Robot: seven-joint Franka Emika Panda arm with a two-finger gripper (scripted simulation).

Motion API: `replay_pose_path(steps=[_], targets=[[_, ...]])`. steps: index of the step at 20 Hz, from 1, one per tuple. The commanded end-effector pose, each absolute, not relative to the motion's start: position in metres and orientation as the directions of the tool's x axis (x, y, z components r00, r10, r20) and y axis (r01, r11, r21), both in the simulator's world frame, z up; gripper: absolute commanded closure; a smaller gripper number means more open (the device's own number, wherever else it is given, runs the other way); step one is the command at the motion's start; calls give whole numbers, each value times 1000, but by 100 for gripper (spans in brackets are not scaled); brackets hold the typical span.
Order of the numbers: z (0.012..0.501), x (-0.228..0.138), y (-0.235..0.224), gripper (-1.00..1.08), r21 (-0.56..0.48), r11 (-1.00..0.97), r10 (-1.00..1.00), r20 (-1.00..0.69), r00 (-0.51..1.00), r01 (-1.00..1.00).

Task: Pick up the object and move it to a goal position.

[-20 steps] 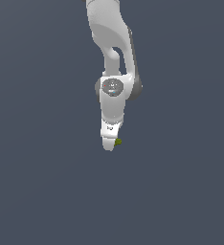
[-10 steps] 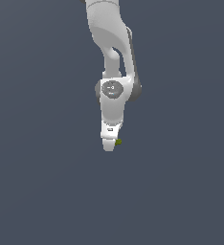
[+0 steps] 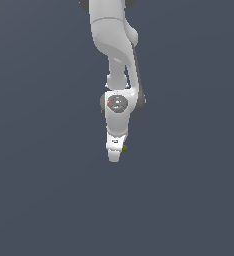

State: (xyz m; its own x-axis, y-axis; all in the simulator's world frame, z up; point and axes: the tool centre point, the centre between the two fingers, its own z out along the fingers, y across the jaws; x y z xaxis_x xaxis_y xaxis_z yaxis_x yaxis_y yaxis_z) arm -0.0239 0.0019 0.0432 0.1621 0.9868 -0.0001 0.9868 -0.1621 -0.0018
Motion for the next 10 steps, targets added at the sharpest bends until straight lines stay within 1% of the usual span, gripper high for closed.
replay_pose_path(steps=[1,2,10], targets=[[41,-23,2,-92,0,-162,987,0,162,987],[41,-23,2,108,0,-162,987,0,162,987],[41,-23,2,108,0,-162,987,0,162,987]])
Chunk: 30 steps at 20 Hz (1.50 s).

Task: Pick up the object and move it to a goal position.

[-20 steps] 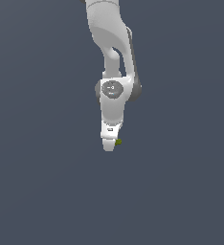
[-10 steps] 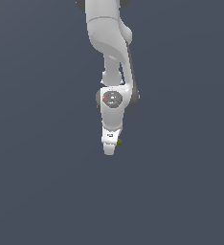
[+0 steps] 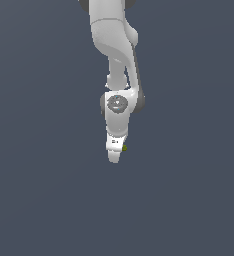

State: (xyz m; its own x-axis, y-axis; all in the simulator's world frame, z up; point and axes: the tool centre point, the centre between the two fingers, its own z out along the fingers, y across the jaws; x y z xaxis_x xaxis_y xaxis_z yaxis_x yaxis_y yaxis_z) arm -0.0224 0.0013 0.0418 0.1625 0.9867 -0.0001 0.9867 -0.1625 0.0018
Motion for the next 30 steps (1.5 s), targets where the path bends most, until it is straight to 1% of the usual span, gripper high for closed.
replay_pose_path(steps=[1,6,12,30], targets=[[41,-23,2,108,0,-162,987,0,162,987],[44,-19,-3,108,2,-162,987,0,162,987],[54,-5,-24,108,2,-162,987,0,162,987],[106,75,-132,108,0,-162,987,1,162,987]])
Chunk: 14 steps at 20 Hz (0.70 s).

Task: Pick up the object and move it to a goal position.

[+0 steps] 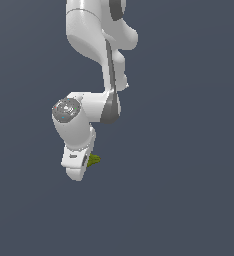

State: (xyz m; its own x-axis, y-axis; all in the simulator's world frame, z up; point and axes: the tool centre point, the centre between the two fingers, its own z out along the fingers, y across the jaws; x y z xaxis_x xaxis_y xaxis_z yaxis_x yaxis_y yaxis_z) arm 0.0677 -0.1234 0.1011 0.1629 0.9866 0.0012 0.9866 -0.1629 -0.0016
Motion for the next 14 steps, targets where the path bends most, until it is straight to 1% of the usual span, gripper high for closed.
replay_pose_path(steps=[1,7,14], targets=[[109,79,-137,108,0,-162,987,1,162,987],[120,96,-159,108,0,-162,987,1,162,987],[126,107,-172,108,0,-162,987,1,162,987]])
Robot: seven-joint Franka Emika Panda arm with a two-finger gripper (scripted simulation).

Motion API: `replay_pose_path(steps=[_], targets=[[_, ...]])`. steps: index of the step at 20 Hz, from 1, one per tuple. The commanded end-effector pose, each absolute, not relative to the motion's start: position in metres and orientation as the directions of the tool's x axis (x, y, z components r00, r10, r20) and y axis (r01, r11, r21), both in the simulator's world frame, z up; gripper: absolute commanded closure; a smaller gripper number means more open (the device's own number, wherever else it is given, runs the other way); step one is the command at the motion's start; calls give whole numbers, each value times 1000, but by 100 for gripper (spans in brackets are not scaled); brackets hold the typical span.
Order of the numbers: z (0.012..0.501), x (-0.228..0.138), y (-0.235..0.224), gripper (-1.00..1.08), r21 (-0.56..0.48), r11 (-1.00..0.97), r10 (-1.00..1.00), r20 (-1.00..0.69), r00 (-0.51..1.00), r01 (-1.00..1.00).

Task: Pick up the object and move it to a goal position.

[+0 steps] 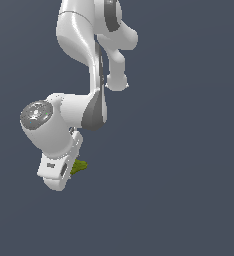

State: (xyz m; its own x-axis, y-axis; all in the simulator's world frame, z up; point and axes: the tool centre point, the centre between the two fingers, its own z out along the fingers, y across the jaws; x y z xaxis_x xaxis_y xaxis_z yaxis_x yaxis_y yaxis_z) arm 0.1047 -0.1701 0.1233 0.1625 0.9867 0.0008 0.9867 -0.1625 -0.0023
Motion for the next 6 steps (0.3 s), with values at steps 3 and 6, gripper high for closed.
replay_pose_path(steps=[3,6], targets=[[127,110,-175,108,0,-162,987,0,162,987],[127,110,-175,108,0,-162,987,0,162,987]])
